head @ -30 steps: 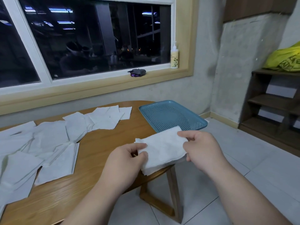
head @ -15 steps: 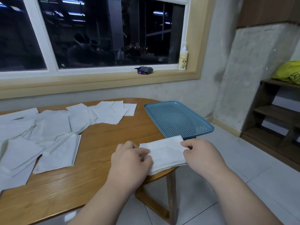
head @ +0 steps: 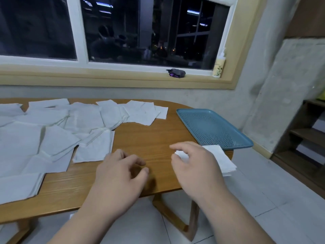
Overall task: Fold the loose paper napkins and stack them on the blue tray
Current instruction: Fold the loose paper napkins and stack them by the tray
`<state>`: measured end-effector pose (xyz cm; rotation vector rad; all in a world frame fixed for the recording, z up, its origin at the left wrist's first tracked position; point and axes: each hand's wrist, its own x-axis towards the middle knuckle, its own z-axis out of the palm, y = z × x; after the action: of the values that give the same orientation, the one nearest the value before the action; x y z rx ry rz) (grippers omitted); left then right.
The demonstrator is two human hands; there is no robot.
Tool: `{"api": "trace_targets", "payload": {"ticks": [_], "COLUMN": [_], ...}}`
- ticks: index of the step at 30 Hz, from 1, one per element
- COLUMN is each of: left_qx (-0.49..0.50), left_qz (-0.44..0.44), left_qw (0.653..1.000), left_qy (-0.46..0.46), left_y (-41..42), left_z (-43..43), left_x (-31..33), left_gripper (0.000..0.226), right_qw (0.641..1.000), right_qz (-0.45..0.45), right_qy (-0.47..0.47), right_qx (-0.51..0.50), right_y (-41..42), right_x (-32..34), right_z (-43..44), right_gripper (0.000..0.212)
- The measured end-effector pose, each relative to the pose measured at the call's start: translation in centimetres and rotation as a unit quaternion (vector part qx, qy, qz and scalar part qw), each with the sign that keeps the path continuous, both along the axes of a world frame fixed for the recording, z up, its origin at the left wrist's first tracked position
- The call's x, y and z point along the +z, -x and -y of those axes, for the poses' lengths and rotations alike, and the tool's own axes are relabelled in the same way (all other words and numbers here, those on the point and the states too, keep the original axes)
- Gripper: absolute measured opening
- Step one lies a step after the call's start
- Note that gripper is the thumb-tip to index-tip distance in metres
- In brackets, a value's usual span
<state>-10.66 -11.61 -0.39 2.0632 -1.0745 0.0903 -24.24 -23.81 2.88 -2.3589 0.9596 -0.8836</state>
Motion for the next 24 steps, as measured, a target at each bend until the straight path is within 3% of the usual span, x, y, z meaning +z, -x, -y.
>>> {"api": "trace_targets", "payload": {"ticks": [5, 10, 14, 19, 24], "left_qx": [0.062, 0.061, 0.056, 0.041, 0.038], "left_qz": [0.039, 0.033, 0.055, 0.044, 0.029], "left_qw": [0.996, 0.997, 0.996, 0.998, 0.999], "left_qy": [-0.052, -0.041, -0.031, 0.005, 0.004], "left_y": [-3.8, -6.4, -7.9, -8.4, -8.5], "left_z": [-4.9, -7.5, -7.4, -6.3, -6.2], "left_x": [-0.4, -0.9, -0.4, -1.0, -1.1], "left_gripper": [0.016, 0.026, 0.038, 0.027, 0.024], "right_qw": [0.996, 0.988, 0.988, 0.981, 0.959], "right_qz": [-0.064, -0.125, -0.144, -0.185, -0.277], "right_qy": [-0.01, -0.001, -0.002, 0.0, -0.006], "right_qx": [0.063, 0.093, 0.051, -0.049, -0.06], "right_y": [-6.4, -12.8, -16.9, -20.0, -22.5], "right_x": [-0.8, -2.3, -3.1, -3.6, -3.9], "right_z": [-2.7, -3.0, -0.6, 3.5, 6.1], "right_gripper": [0.026, 0.03, 0.035, 0.048, 0.062]}}
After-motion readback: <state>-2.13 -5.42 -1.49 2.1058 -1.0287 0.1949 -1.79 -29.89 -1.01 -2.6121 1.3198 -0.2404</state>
